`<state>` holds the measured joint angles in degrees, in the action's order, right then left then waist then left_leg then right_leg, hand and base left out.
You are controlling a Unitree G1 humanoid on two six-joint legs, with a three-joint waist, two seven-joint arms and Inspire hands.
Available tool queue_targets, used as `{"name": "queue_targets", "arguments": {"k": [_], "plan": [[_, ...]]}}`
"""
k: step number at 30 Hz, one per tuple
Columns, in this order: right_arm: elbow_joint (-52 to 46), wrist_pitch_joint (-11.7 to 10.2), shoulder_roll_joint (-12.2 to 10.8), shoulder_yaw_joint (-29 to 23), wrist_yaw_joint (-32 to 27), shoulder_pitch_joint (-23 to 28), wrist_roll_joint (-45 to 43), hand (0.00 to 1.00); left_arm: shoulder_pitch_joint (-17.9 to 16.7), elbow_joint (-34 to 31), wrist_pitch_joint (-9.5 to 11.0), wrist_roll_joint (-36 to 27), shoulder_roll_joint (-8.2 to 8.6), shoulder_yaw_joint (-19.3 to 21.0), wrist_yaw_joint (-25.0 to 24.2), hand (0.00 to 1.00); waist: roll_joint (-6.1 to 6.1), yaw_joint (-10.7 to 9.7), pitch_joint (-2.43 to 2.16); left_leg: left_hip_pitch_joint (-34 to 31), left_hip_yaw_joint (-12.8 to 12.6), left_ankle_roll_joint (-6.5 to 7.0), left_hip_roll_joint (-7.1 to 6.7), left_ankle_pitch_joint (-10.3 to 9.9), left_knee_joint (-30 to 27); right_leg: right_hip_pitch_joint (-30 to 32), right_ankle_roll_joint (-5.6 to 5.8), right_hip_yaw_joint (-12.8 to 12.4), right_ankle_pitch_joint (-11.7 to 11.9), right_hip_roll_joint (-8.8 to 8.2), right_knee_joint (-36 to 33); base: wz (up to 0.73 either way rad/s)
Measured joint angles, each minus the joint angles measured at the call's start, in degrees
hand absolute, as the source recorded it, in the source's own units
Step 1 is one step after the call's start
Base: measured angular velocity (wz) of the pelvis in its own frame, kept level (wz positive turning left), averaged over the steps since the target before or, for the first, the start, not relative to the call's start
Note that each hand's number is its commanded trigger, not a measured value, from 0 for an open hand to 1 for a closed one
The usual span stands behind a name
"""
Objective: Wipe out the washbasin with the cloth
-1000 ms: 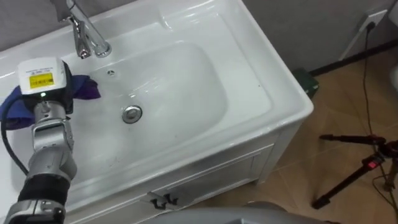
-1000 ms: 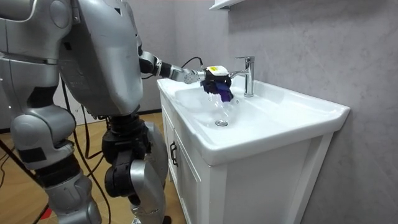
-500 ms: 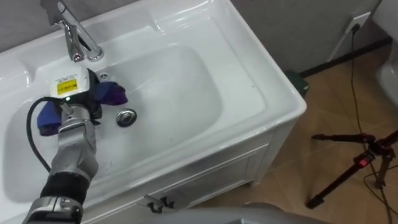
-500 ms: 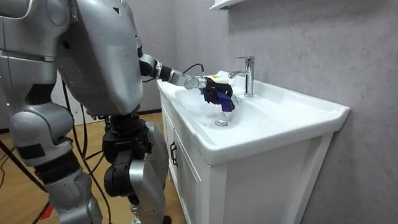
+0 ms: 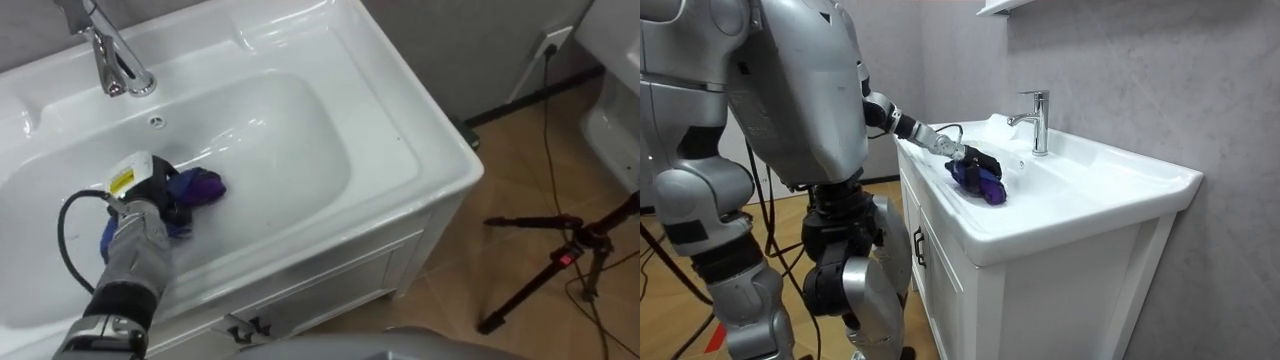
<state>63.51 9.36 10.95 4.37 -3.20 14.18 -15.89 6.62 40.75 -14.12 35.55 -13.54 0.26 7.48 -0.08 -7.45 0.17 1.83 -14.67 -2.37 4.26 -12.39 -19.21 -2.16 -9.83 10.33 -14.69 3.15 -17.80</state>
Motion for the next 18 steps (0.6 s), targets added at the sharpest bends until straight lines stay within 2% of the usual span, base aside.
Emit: {"name": "queue_targets", "arguments": {"k": [3,9,13,18], "plan": [[0.3,0.4,-0.1,0.4,0.3,-0.3,0.0,0.0,0.2,1.7,0.4,-7.8,0.93,1.4,0.6,1.0,-0.04,0.0,0.02,0.8,-0.4,0.01,-0.01,0.0,0.0,-0.6,0.05,-0.5,0.0,-0.01,0.0,-0.1],[0.2,2.2,-0.7,0.7,0.2,0.1,-0.2,0.0,0.4,2.1,0.9,-16.3,2.42,4.1,1.1,1.0,-0.15,0.1,-0.02,1.7,-0.4,0.02,-0.2,0.0,1.3,-0.8,0.15,-0.9,-0.1,0.06,0.0,-0.01],[-1.0,3.1,-1.7,0.6,0.3,0.8,-0.4,0.0,0.4,1.8,1.5,-20.2,2.87,4.1,1.1,1.0,-0.29,0.1,-0.08,1.9,-0.4,0.02,-0.31,0.0,1.8,-0.7,0.22,-1.2,0.0,0.08,0.0,-0.04],[-1.8,3.2,-2.5,1.2,1.1,0.8,-0.5,0.0,0.5,0.5,2.1,-23.0,4.34,3.9,0.0,1.0,-0.42,0.0,-0.2,1.8,-0.4,0.03,-0.5,0.0,1.6,-0.7,0.45,-1.5,0.1,-0.09,0.1,-0.02]]}}
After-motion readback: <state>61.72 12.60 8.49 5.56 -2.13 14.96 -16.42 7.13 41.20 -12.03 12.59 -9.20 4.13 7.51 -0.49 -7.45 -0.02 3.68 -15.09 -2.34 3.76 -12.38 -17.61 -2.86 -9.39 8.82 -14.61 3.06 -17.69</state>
